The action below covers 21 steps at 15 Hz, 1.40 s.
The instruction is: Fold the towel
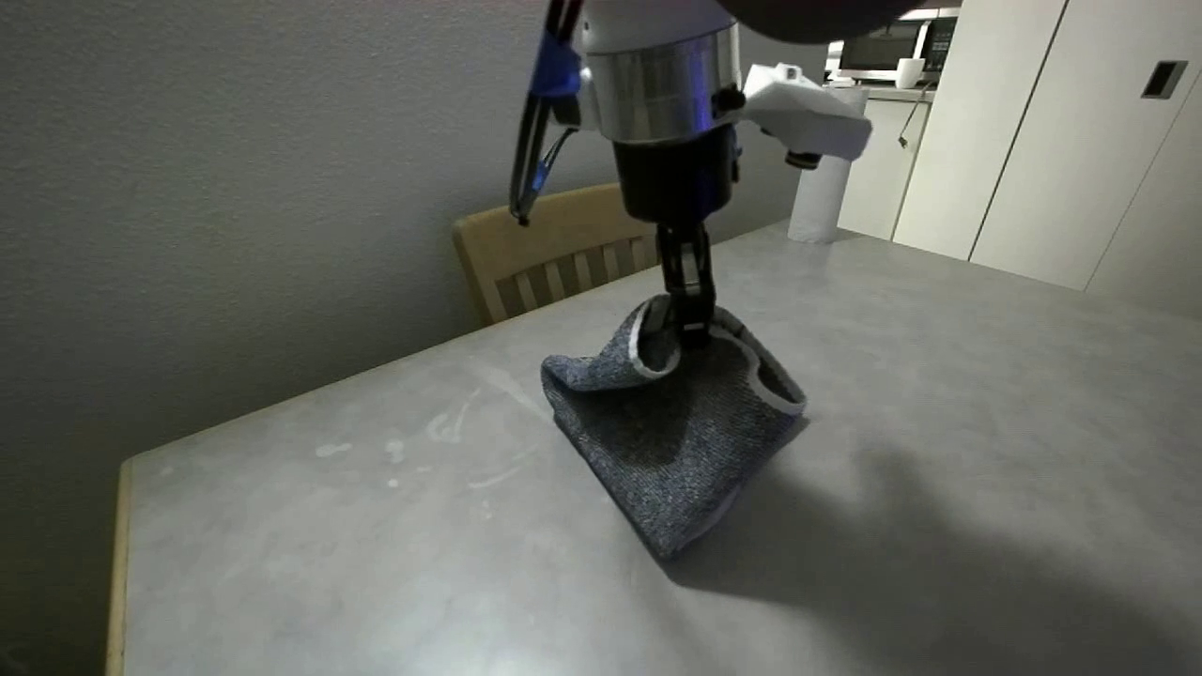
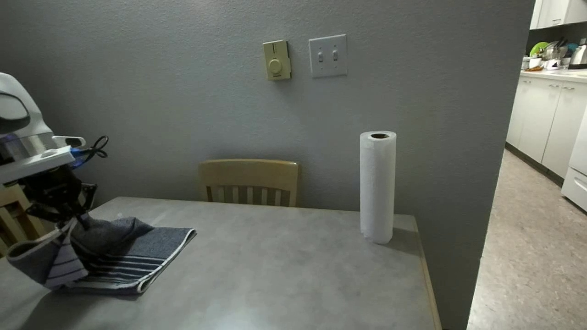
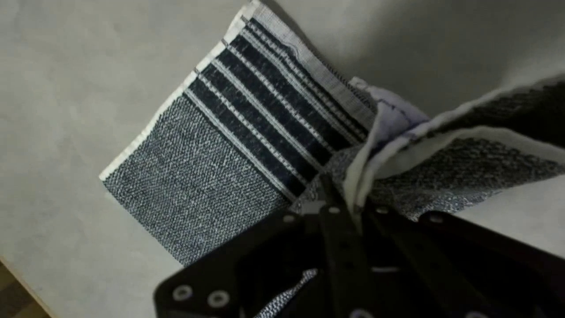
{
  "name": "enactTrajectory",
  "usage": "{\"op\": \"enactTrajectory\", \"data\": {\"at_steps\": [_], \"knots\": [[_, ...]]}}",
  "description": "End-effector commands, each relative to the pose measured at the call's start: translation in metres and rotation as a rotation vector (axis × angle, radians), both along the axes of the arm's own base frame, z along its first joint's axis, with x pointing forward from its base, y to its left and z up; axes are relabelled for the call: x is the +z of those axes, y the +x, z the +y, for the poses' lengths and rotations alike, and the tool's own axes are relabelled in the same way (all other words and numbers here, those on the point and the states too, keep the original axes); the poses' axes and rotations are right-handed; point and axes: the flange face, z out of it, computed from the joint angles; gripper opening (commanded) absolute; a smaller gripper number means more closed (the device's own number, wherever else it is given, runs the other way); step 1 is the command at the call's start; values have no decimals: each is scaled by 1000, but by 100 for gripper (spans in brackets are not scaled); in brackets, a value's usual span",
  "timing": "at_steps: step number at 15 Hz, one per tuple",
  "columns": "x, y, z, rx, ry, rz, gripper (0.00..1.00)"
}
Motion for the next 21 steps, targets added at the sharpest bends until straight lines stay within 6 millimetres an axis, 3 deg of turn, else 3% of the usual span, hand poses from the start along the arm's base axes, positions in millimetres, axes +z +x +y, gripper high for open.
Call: {"op": "enactTrajectory", "data": {"at_steps": [1,5,9,17,21], "knots": [[2,-28,-27,17,-47,-31,2],[6,-35,-44,-80,-56,-55,2],[19,-34,-40,-101,-79,-56,2],[73,-34,-46,-64,-117,-39,2],[85,-30,-51,-23,-162,-43,2]]}}
